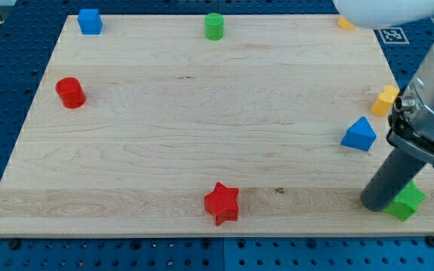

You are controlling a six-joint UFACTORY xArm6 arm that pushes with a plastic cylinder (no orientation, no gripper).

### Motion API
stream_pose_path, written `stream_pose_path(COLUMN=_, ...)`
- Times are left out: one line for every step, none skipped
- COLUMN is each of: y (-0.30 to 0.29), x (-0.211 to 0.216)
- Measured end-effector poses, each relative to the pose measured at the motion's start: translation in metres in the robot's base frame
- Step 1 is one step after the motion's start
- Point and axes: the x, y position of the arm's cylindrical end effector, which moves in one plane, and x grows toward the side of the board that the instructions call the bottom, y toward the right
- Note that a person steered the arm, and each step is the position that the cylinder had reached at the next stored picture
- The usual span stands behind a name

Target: Slide green star towards bottom right

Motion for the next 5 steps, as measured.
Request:
stream_pose_path(y=0.007, x=0.002)
stream_pose_path(y=0.02, x=0.002)
stream_pose_path(y=0.042, x=0.002)
stream_pose_path(y=0.032, x=0.001)
stream_pose_path(y=0.021, x=-0.018)
